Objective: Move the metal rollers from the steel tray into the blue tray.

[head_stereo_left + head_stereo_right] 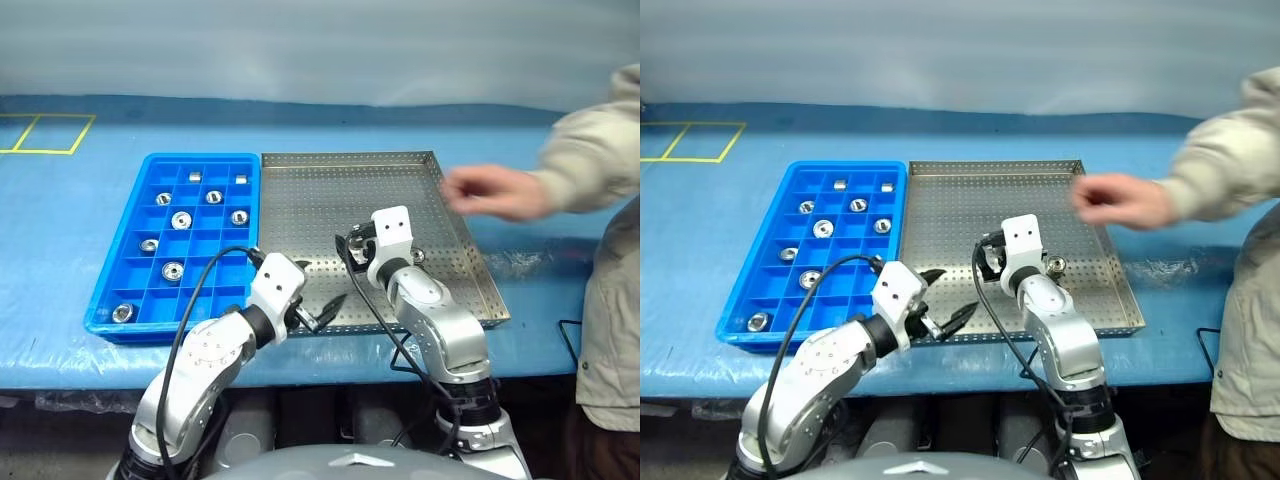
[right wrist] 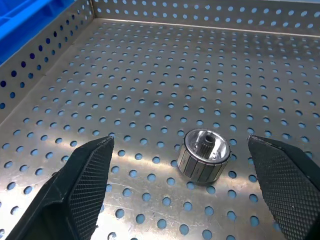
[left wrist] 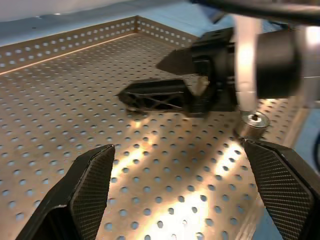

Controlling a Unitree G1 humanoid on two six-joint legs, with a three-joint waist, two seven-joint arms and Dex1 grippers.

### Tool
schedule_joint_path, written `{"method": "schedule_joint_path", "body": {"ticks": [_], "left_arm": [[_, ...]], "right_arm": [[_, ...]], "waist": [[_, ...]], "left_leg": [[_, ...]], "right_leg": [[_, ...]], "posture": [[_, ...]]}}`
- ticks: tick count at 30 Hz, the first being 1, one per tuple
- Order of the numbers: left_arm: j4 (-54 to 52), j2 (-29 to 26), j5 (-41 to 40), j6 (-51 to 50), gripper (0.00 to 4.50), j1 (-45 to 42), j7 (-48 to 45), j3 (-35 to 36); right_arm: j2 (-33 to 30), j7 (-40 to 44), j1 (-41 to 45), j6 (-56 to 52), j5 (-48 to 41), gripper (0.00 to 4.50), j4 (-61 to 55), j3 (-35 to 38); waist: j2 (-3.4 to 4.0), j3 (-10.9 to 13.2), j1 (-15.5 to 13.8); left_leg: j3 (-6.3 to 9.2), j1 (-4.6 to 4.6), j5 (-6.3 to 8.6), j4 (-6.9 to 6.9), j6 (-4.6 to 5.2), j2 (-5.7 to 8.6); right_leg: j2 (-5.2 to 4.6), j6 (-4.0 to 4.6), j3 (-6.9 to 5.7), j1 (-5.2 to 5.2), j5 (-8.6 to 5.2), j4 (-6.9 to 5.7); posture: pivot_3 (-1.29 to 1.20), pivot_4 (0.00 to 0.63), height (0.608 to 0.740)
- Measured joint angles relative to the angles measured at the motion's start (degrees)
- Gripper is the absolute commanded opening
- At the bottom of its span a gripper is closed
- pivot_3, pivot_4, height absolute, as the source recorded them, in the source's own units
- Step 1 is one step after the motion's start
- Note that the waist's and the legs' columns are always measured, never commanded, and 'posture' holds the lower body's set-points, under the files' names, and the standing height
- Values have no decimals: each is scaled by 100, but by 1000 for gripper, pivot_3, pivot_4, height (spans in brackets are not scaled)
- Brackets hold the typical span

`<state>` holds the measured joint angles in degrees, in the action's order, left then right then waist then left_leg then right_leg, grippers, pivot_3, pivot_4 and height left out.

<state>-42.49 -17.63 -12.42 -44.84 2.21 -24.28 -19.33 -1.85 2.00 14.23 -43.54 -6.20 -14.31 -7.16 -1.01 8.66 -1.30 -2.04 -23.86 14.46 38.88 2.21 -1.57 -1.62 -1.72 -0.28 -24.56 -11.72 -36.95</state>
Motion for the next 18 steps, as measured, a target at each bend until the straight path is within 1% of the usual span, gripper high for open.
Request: {"method": "schedule_joint_path", "body": {"ticks": [6, 10, 18], "left_arm": [[-1, -75, -180, 66, 4479, 23, -110, -34], [-1, -55, -165, 74, 4479, 40, 2, -42], [7, 86, 59, 41, 4479, 23, 552, -48]], "right_arm": [[262, -167, 197, 437, 30, 4500, 747, 264], [273, -181, 211, 502, 31, 4500, 806, 351], [284, -150, 123, 555, 33, 4500, 839, 359]], "waist": [[6, 4, 2], [9, 5, -4], [9, 5, -39]], "left_leg": [[-1, 0, 0, 0, 0, 1], [0, 1, 0, -1, 0, 0], [0, 2, 0, -1, 0, 0]], "right_leg": [[1, -4, 4, 1, 2, 1], [4, -4, 5, 1, 2, 0], [5, -6, 7, 2, 3, 0]], "posture": [[111, 150, 740], [123, 150, 740], [140, 150, 740]]}}
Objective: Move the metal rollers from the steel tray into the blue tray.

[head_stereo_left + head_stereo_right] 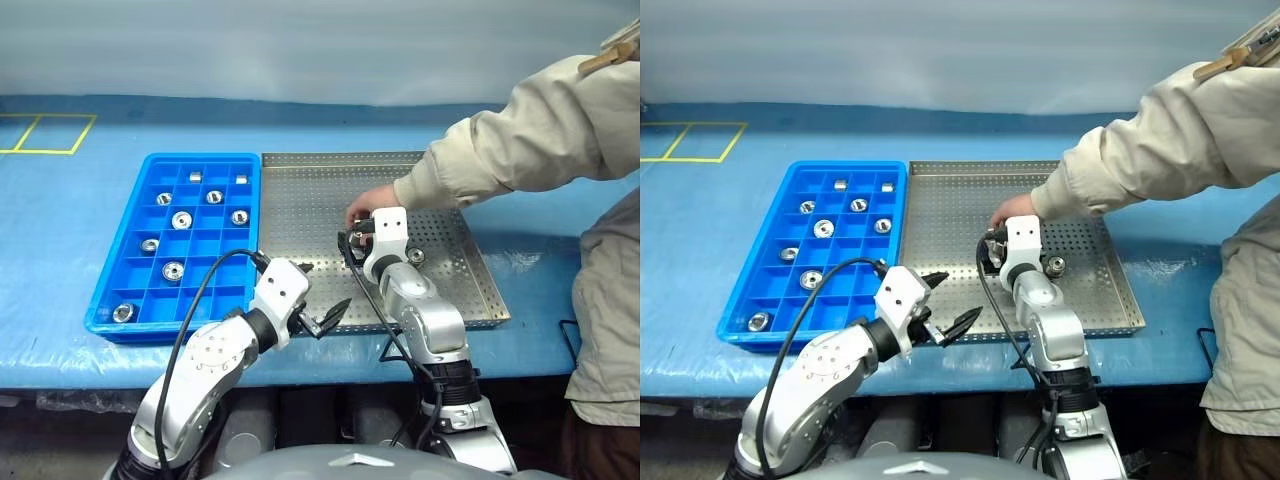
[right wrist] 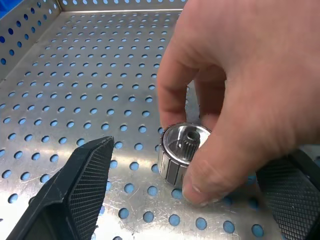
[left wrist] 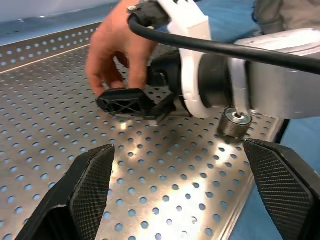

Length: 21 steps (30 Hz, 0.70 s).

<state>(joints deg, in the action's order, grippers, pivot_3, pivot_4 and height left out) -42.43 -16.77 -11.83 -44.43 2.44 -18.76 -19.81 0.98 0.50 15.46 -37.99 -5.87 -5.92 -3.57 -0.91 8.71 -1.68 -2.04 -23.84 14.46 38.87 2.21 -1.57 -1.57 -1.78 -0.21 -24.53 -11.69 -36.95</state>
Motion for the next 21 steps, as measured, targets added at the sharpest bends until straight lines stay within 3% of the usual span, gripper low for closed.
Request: {"method": "schedule_joint_path", "body": {"ticks": [21], "left_arm": [[106, 74, 4, -129, 4479, -84, 192, 7]], "right_arm": [[28, -5, -59, -9, 22, 4500, 5, -50]], "waist": [[2, 1, 2]], "left_leg": [[-1, 0, 0, 0, 0, 0]], "right_leg": [[0, -1, 1, -1, 0, 1]], "posture": [[124, 150, 740]]}}
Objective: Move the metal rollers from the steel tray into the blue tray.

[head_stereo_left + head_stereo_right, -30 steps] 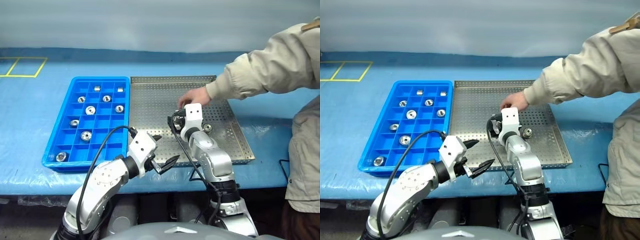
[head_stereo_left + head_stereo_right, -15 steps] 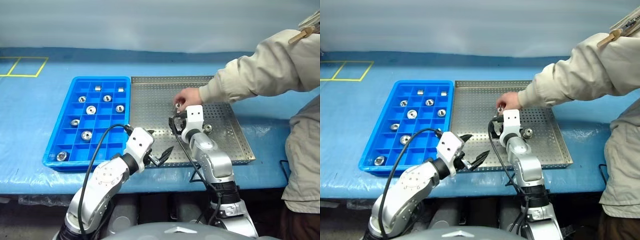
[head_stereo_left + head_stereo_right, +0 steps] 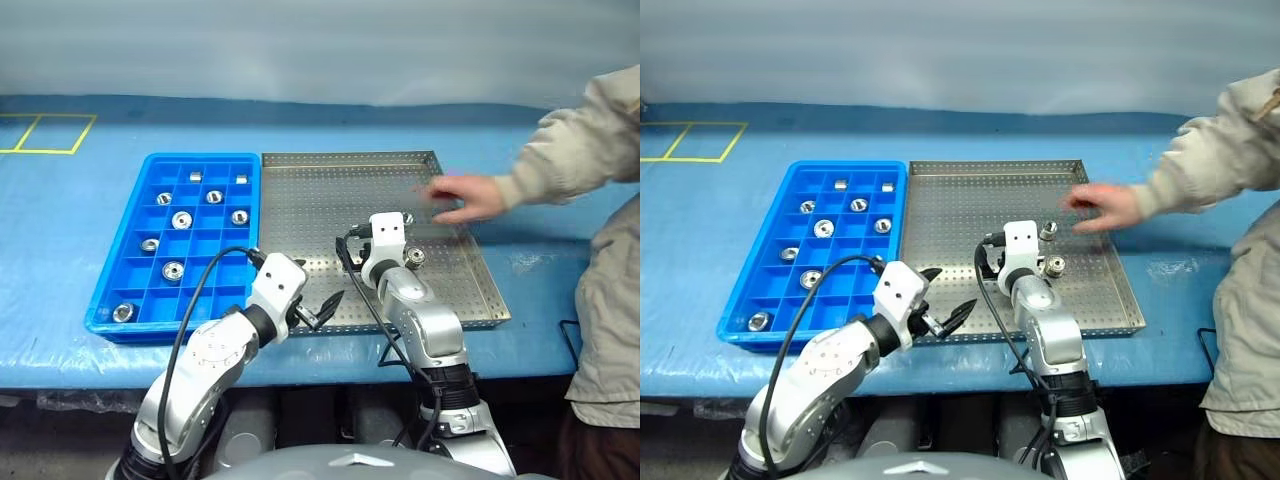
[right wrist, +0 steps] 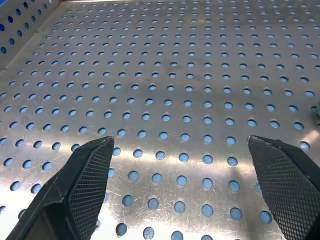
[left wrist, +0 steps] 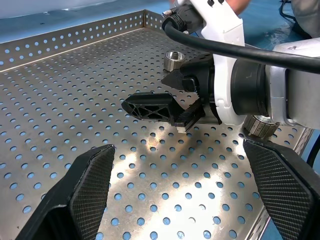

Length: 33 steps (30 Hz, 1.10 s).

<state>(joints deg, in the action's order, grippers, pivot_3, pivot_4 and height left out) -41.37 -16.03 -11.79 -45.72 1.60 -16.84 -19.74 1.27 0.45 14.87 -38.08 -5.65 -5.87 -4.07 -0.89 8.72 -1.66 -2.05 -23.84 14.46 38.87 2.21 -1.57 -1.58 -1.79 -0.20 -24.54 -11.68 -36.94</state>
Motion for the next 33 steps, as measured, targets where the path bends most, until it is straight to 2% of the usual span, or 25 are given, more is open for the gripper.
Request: {"method": "schedule_joint_path", "body": {"ticks": [4, 12, 17, 24, 29, 32, 33], "left_arm": [[5, 0, 0, 2, 4479, -8, -1, -5], [62, -1, 1, 7, 4479, -31, -21, -38], [73, 0, 4, 11, 4479, -45, -38, -108], [75, 13, 9, 12, 4479, -56, -20, -111], [75, 13, 9, 5, 4479, -29, 42, -108], [75, 18, 9, 4, 4500, -30, 56, -108], [75, 17, 9, 3, 4500, -30, 57, -108]], "right_arm": [[11, -133, 109, 14, 34, 4500, 8, 130], [29, -867, 945, 197, 107, 4500, 383, 982], [135, -1449, 1538, 192, 115, 4500, 1173, 1422], [123, -1740, 2115, 523, 83, 4500, 2403, 1726], [88, -1975, 2216, 489, 91, 4500, 2627, 1867], [50, -2067, 2225, 331, 111, 3939, 2628, 1860], [45, -2097, 2230, 248, 118, 3620, 2628, 1860]], "waist": [[4, 2, -1], [7, 4, 2], [14, 8, 16], [20, 11, 8], [20, 11, 5], [21, 11, 6], [21, 11, 6]], "left_leg": [[0, 0, 0, 0, 0, 0], [-2, -1, 0, -1, 0, 2], [-6, 2, -1, -1, 0, 1], [-10, 1, -1, -4, 1, 4], [-9, 2, -1, -7, 1, 4], [-10, 2, -1, -7, 1, 4], [-10, 2, -1, -7, 1, 4]], "right_leg": [[0, 0, 0, 0, 0, 0], [1, -1, 1, 0, 2, 0], [4, -1, 6, 0, 4, -3], [3, 1, 10, 0, 12, -1], [3, 8, 11, -1, 17, 0], [4, 7, 11, -1, 16, -1], [4, 6, 11, -1, 16, -1]], "posture": [[123, 150, 740], [125, 150, 740], [130, 150, 740], [145, 150, 740], [156, 150, 740], [150, 150, 740], [150, 150, 740]]}}
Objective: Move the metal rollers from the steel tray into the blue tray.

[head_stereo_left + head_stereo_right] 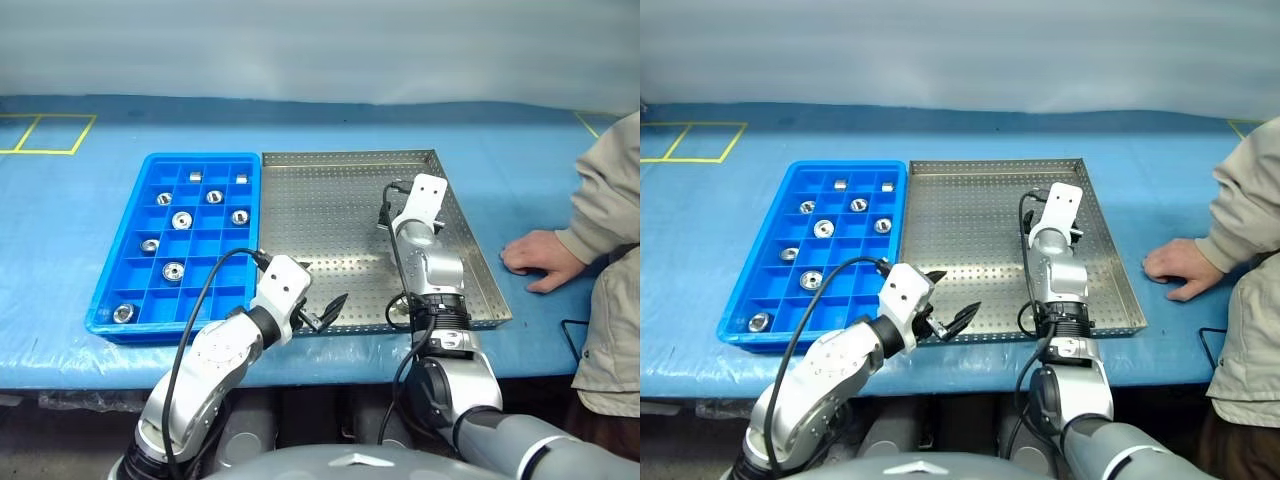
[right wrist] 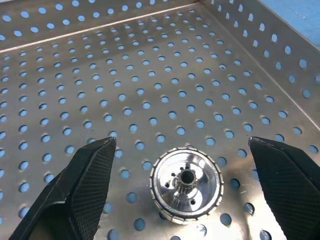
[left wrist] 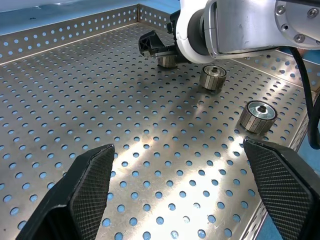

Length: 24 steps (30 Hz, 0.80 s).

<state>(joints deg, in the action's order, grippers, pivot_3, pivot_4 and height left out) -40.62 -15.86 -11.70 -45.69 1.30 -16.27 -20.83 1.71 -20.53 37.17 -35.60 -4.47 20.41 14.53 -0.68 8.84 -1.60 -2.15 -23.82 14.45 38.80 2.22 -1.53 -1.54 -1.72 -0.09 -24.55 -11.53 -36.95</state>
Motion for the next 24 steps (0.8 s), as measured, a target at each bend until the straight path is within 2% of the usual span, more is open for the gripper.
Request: {"method": "schedule_joint_path", "body": {"ticks": [6, 10, 14, 20, 24], "left_arm": [[0, 3, -1, -14, 4500, -26, 0, -2], [0, 2, -3, -23, 4500, -43, 0, -2], [-1, 28, -2, -25, 4500, -64, 27, 6], [-2, 53, 33, 9, 4500, 65, 210, 137], [-17, 120, 157, 163, 4500, 179, 427, 258]], "right_arm": [[1, -95, 9, -387, 10, 1692, -42, -14], [69, -46, 14, -647, -35, 1686, -214, -31], [197, 468, 11, -893, -125, 1686, -745, -429], [12, 2147, 14, -968, -295, 1686, -1826, -1969], [-27, 2925, 15, -825, -385, 1686, -2068, -2633]], "waist": [[1, 0, 2], [2, 0, 8], [18, 10, 40], [19, 11, 7], [18, 12, -69]], "left_leg": [[0, 0, 0, 0, 0, 0], [0, 0, 0, 0, 0, -1], [-1, -1, 0, -2, 0, -4], [3, 3, 0, -21, 0, -3], [6, 3, 0, -25, -1, -2]], "right_leg": [[0, -1, 0, 0, 0, 0], [1, -4, 0, -1, -2, 0], [5, -18, 2, -4, -6, 0], [5, -22, -1, -5, -4, 3], [3, -21, -4, -5, -5, 6]], "posture": [[144, 150, 740], [145, 150, 740], [158, 150, 740], [204, 150, 740], [254, 150, 740]]}}
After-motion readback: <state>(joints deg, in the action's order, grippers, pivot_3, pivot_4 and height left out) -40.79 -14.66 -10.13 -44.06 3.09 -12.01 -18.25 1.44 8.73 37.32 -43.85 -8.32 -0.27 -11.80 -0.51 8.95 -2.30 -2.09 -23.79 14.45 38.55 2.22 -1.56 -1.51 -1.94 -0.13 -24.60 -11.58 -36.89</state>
